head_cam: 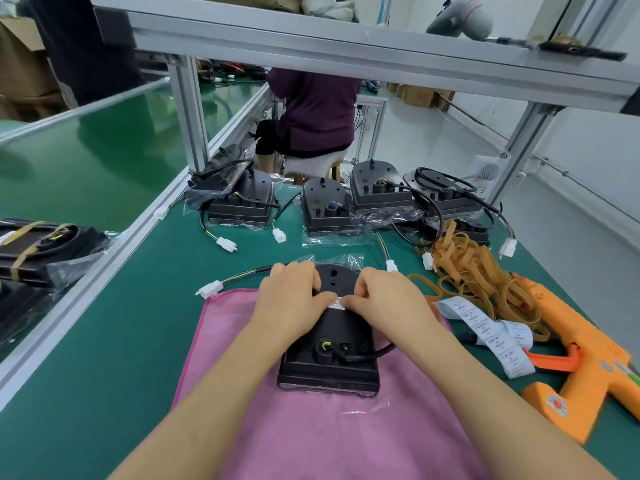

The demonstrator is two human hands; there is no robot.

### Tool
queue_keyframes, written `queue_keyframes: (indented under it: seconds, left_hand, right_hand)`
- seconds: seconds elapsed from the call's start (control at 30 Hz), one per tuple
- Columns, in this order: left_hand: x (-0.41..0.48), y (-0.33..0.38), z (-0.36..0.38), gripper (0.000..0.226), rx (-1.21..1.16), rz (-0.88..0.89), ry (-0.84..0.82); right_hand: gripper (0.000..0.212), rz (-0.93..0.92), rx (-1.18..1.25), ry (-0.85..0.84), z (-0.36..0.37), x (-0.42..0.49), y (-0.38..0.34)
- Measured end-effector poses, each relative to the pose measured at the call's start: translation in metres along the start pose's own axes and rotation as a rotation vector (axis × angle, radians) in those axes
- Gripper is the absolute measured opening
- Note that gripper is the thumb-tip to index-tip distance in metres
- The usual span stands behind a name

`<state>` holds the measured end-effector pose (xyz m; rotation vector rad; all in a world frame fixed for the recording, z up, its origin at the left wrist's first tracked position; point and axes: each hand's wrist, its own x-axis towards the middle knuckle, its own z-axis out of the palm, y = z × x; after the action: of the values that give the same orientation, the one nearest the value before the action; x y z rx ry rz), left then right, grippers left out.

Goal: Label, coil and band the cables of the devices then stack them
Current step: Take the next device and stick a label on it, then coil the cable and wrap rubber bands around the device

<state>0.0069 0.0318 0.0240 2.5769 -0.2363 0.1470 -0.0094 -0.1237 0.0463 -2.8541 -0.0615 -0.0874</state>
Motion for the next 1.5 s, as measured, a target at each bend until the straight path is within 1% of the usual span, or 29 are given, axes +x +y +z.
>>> queue_keyframes:
  seconds: [0.07, 0.13, 0.2, 0.27, 0.3, 0.33, 0.37, 0.4, 0.43, 0.47, 0.5, 0.53, 0.57, 0.6, 0.67, 0.73, 0.8, 0.9, 1.0, 1.07, 1.13, 1.23, 1.33, 1.43, 1.5]
  left_hand:
    - [-0.003, 0.004, 0.006, 0.039, 0.007, -0.031, 0.05]
    - [-0.004, 0.008, 0.011, 0.041, -0.01, -0.061, 0.065]
    - [-0.003, 0.008, 0.009, 0.028, -0.086, -0.08, 0.041]
    - [-0.005, 0.003, 0.001, 0.012, -0.168, -0.079, 0.033]
    - [-0.007, -0.002, -0.004, 0.01, -0.207, -0.092, 0.043]
    - [-0.012, -0.007, -0.009, 0.014, -0.226, -0.122, 0.049]
    - [-0.019, -0.013, -0.014, 0.023, -0.212, -0.165, 0.04]
    - [-0.027, -0.018, -0.018, 0.035, -0.15, -0.21, 0.004]
    - [-0.035, -0.021, -0.021, 0.045, -0.066, -0.248, -0.06]
    - [-0.042, -0.022, -0.023, 0.052, -0.015, -0.275, -0.139]
    - [-0.047, -0.02, -0.023, 0.056, -0.016, -0.292, -0.212]
    - [-0.05, -0.017, -0.022, 0.057, -0.053, -0.302, -0.259]
    - [-0.052, -0.013, -0.02, 0.056, -0.1, -0.31, -0.277]
    - [-0.053, -0.011, -0.018, 0.053, -0.143, -0.317, -0.275]
    - [-0.053, -0.01, -0.016, 0.046, -0.228, -0.33, -0.27]
    - [-0.053, -0.013, -0.015, 0.036, -0.359, -0.342, -0.279]
    - [-0.054, -0.015, -0.014, 0.029, -0.472, -0.353, -0.29]
    - [-0.056, -0.015, -0.013, 0.026, -0.599, -0.368, -0.282]
    - [-0.054, -0.011, -0.011, 0.017, -0.755, -0.424, -0.197]
    - [-0.053, -0.008, -0.011, 0.022, -0.914, -0.488, -0.145]
    - [-0.051, -0.006, -0.011, 0.026, -1.016, -0.483, -0.104]
    - [-0.047, -0.005, -0.011, 0.029, -1.04, -0.436, -0.057]
    - [-0.041, -0.003, -0.015, 0.022, -1.104, -0.388, -0.026]
    - [-0.032, -0.003, -0.021, 0.021, -1.109, -0.344, -0.008]
    - [-0.029, -0.002, -0.026, 0.026, -1.117, -0.319, -0.01]
  right_hand:
    - [0.026, 0.025, 0.063, 0.0, 0.003, -0.003, 0.005]
    - [0.017, 0.03, 0.101, 0.006, 0.005, -0.005, 0.009]
    - [0.012, 0.036, 0.16, 0.044, 0.002, -0.011, 0.012]
    - [0.015, 0.046, 0.239, 0.143, -0.004, -0.021, 0.021]
    - [0.019, 0.06, 0.276, 0.197, -0.007, -0.029, 0.027]
    - [0.025, 0.088, 0.298, 0.222, -0.01, -0.037, 0.035]
    - [0.033, 0.129, 0.294, 0.189, -0.013, -0.045, 0.043]
    - [0.041, 0.178, 0.278, 0.094, -0.016, -0.053, 0.049]
    - [0.047, 0.229, 0.295, -0.043, -0.017, -0.06, 0.052]
    - [0.05, 0.274, 0.383, -0.174, -0.016, -0.066, 0.051]
    - [0.049, 0.31, 0.536, -0.27, -0.014, -0.071, 0.049]
    - [0.044, 0.34, 0.71, -0.313, -0.01, -0.074, 0.044]
    - [0.037, 0.366, 0.87, -0.303, -0.006, -0.076, 0.039]
    - [0.029, 0.384, 1.001, -0.254, 0.0, -0.078, 0.035]
    - [0.019, 0.387, 1.16, -0.125, 0.01, -0.079, 0.027]
    - [0.01, 0.34, 1.189, -0.033, 0.016, -0.078, 0.022]
    - [0.014, 0.283, 1.183, 0.015, 0.019, -0.078, 0.018]
    - [0.02, 0.218, 1.14, 0.068, 0.019, -0.077, 0.017]
    - [0.021, 0.173, 1.073, 0.081, 0.017, -0.074, 0.019]
    - [0.022, 0.115, 0.972, 0.093, 0.013, -0.07, 0.02]
    - [0.022, 0.088, 0.965, 0.088, 0.008, -0.065, 0.021]
    - [0.021, 0.061, 1.022, 0.072, -0.004, -0.057, 0.02]
    - [0.023, 0.035, 1.166, 0.089, -0.014, -0.047, 0.015]
    - [0.022, 0.024, 1.165, 0.111, -0.022, -0.036, 0.009]
    - [0.023, -0.003, 1.158, 0.121, -0.025, -0.031, 0.005]
